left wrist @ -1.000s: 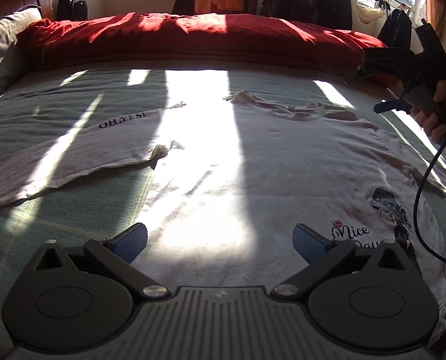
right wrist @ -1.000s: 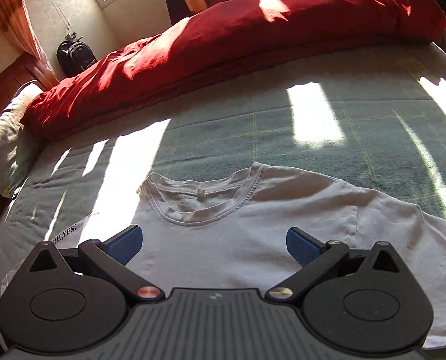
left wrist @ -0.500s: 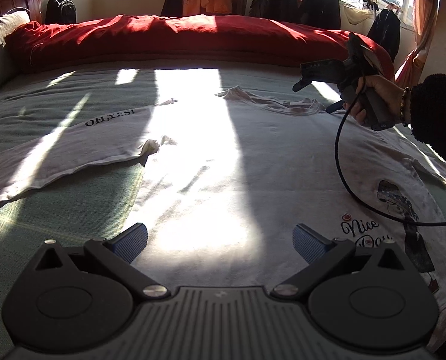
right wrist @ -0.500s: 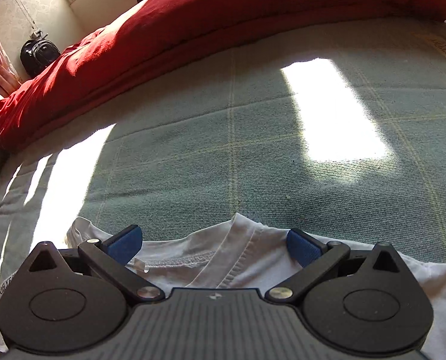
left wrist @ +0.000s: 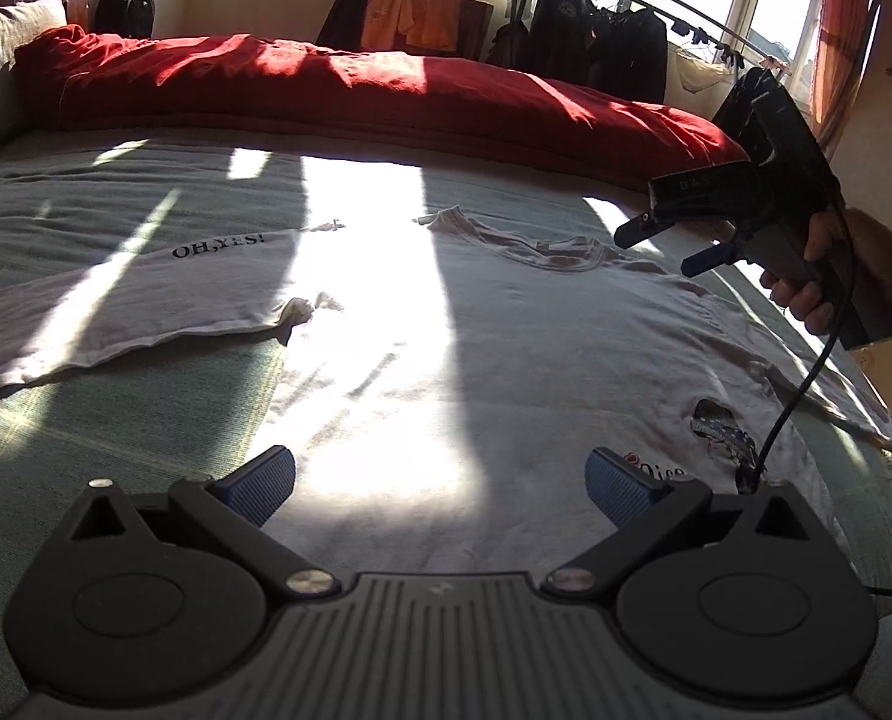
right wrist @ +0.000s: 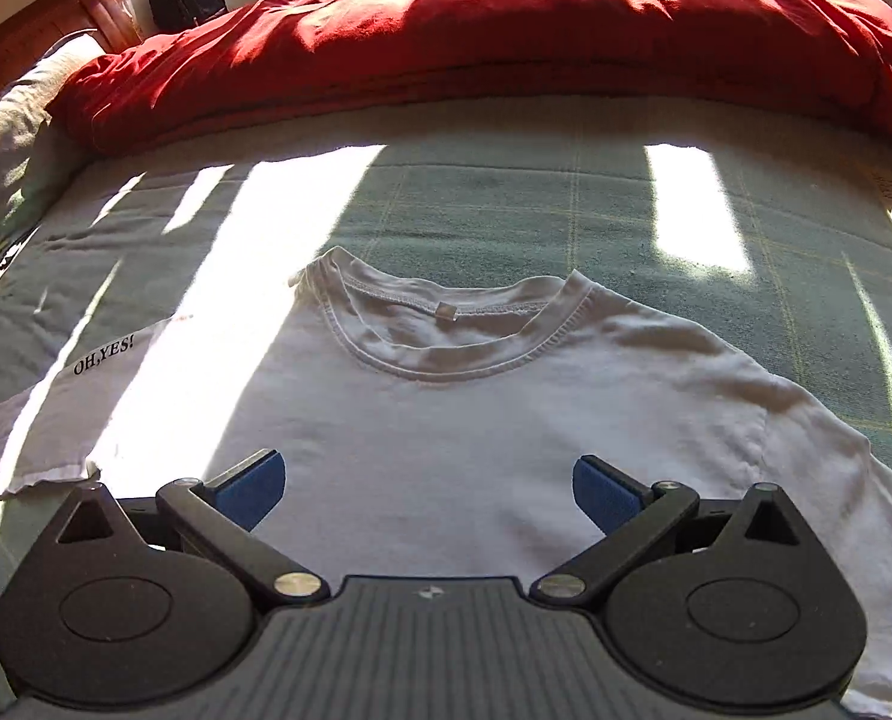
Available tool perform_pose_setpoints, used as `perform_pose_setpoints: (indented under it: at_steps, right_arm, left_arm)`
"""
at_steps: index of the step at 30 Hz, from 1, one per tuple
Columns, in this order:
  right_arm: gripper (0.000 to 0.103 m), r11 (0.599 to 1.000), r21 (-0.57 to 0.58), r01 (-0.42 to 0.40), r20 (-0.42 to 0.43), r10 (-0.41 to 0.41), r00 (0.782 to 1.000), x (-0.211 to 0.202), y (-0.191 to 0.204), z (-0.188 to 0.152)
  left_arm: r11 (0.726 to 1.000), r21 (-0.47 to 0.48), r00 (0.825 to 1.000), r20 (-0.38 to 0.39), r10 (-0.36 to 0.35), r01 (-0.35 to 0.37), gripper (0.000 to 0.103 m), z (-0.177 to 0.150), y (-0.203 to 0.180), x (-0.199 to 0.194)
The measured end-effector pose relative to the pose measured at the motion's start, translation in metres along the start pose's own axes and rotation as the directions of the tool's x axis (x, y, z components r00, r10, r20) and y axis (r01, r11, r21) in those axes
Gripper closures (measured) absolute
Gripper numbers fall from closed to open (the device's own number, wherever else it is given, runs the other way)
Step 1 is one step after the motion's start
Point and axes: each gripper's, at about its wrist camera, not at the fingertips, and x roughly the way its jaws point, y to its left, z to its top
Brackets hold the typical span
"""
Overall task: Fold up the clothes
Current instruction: 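Reach the left tool to the 'OH,YES!' sleeve cuff and grasp it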
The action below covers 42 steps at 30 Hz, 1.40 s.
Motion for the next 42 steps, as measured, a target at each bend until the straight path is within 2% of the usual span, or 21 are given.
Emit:
perform_pose_setpoints:
  at_steps: [2,5,7,10,13,16,19,21,23,24,25,28,31,34,36,39,42]
  right_arm:
    - [0.000,0.998,-0.051,0.023,-0.030,-0.024,0.999,-0.017,0.017,-0.029]
    - [0.000,0.993,-0.106,0.059,-0.017,-0.061,0.998,-0.040,0.042,-0.076]
    - [0.000,0.993,-0.102,0.058,-0.003,-0.058,0.998,-0.050,0.056,-0.107]
    - [0.000,0.996,-0.091,0.025,-0.027,-0.028,0.999,-0.052,0.078,-0.148]
    - [0.000,0.996,-0.086,0.017,-0.046,-0.021,0.999,-0.048,0.103,-0.176]
    - [0.000,0.998,-0.068,-0.012,-0.066,0.008,0.998,-0.047,0.124,-0.188]
    - [0.000,0.995,-0.098,-0.033,-0.045,0.028,0.999,-0.054,0.146,-0.189]
    - [0.000,0.991,-0.129,-0.033,-0.025,0.030,0.999,-0.058,0.160,-0.188]
    - [0.000,0.986,-0.167,-0.026,-0.007,0.026,1.000,-0.061,0.169,-0.183]
    - [0.000,0.983,-0.183,-0.023,0.003,0.024,1.000,-0.062,0.173,-0.181]
    - [0.000,0.982,-0.185,-0.033,0.002,0.034,0.999,-0.063,0.175,-0.177]
    - [0.000,0.981,-0.181,-0.073,0.005,0.075,0.997,-0.062,0.181,-0.172]
    - [0.000,0.977,-0.206,-0.059,0.006,0.062,0.998,-0.057,0.191,-0.171]
    - [0.000,0.976,-0.209,-0.057,-0.009,0.056,0.998,-0.050,0.200,-0.170]
    - [0.000,0.978,-0.196,-0.070,-0.022,0.067,0.998,-0.045,0.203,-0.169]
    - [0.000,0.979,-0.187,-0.074,-0.038,0.069,0.997,-0.039,0.207,-0.169]
    - [0.000,0.978,-0.197,-0.070,-0.056,0.060,0.997,-0.032,0.214,-0.169]
  left_arm:
    - [1.000,0.008,1.000,-0.002,-0.010,0.010,0.001,0.001,0.002,-0.010]
    - [1.000,0.021,1.000,0.002,-0.009,0.009,0.001,0.001,0.009,-0.022]
    - [1.000,0.018,1.000,0.005,-0.012,0.012,0.001,0.003,0.016,-0.028]
    - [0.999,-0.033,1.000,0.008,-0.021,0.021,0.001,0.008,0.036,-0.035]
    - [0.995,-0.101,1.000,0.002,0.007,-0.007,0.006,0.016,0.064,-0.039]
    - [0.981,-0.194,1.000,-0.018,0.022,-0.025,0.018,0.020,0.096,-0.039]
    - [0.957,-0.284,0.998,-0.049,0.045,-0.057,0.034,0.021,0.129,-0.036]
    - [0.936,-0.345,0.996,-0.069,0.057,-0.078,0.049,0.022,0.153,-0.033]
    - [0.911,-0.403,0.995,-0.081,0.053,-0.081,0.058,0.022,0.177,-0.029]
    - [0.900,-0.428,0.995,-0.088,0.050,-0.083,0.067,0.022,0.187,-0.028]
    - [0.889,-0.450,0.995,-0.086,0.053,-0.086,0.070,0.022,0.197,-0.027]
    - [0.847,-0.526,0.997,-0.055,0.059,-0.079,0.071,0.020,0.229,-0.027]
    - [0.770,-0.637,0.999,-0.005,0.040,-0.034,0.072,0.014,0.265,-0.024]
    - [0.715,-0.699,0.995,0.050,0.083,-0.024,0.072,0.014,0.302,-0.022]
    - [0.664,-0.748,0.991,0.080,0.111,-0.014,0.072,0.015,0.330,-0.017]
    - [0.605,-0.796,0.988,0.079,0.132,-0.018,0.072,0.014,0.366,-0.003]
    - [0.576,-0.815,0.988,0.032,0.154,-0.064,0.073,0.011,0.386,0.009]
